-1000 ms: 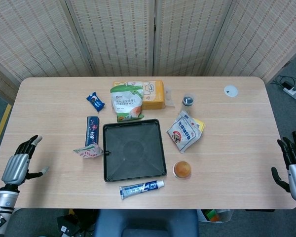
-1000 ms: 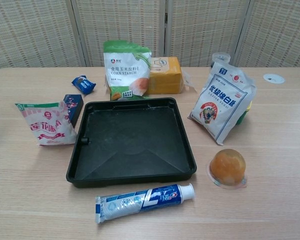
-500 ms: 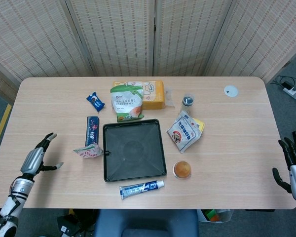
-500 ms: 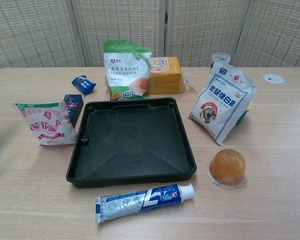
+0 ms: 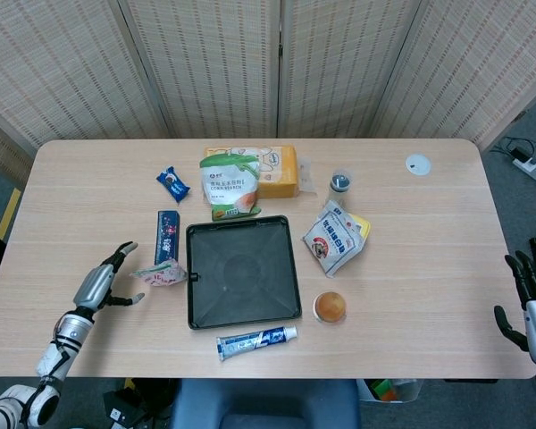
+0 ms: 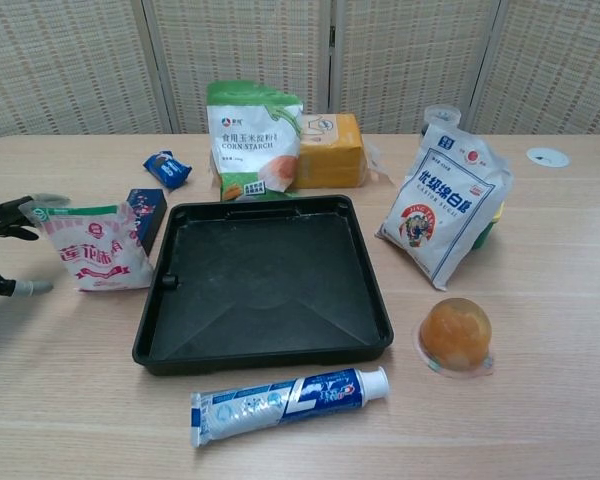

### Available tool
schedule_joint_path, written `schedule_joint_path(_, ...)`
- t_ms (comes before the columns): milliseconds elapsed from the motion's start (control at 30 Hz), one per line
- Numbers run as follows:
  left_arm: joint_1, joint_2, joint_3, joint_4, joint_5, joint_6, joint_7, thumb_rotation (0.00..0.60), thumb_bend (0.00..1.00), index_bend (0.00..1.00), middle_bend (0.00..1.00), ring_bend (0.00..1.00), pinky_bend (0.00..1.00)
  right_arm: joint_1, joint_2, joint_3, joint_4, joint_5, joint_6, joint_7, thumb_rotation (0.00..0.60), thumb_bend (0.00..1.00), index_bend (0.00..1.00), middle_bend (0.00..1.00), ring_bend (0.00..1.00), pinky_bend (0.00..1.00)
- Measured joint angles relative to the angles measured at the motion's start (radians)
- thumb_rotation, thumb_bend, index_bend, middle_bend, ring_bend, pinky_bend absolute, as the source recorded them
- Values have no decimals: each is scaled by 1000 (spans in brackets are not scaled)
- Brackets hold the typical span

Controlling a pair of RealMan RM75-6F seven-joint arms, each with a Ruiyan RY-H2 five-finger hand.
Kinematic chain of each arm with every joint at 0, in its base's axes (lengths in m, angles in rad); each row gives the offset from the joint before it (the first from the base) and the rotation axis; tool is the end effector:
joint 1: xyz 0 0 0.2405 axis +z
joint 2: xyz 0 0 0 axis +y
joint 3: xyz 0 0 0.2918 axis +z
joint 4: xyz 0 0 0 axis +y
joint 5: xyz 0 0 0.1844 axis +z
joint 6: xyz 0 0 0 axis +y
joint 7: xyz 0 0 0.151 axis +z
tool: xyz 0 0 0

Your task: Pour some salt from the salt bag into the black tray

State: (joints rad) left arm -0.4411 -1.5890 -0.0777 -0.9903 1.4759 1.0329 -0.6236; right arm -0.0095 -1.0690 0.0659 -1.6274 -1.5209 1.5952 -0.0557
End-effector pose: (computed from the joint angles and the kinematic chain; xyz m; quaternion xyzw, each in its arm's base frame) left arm -0.3376 0.3199 0.0309 -0.5836 -0.5663 -0.4335 0.3883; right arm -0.3370 -0.1592 0.2300 0.5744 -0.3457 0.3747 0.6404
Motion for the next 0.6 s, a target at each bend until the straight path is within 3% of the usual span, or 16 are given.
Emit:
schedule_joint_path(200,-15,-84,7,103,32,53,-50,600,252,86,137,207,219,-4,6,0,-15,4,0,-14,600,420,41,75,122,37)
schedule_joint_path(600,-47,-206,42,276,76,88,-151,600,252,115,148,214,225,-4,15,1,-39,9,-6,-33,600,420,41,75,122,37)
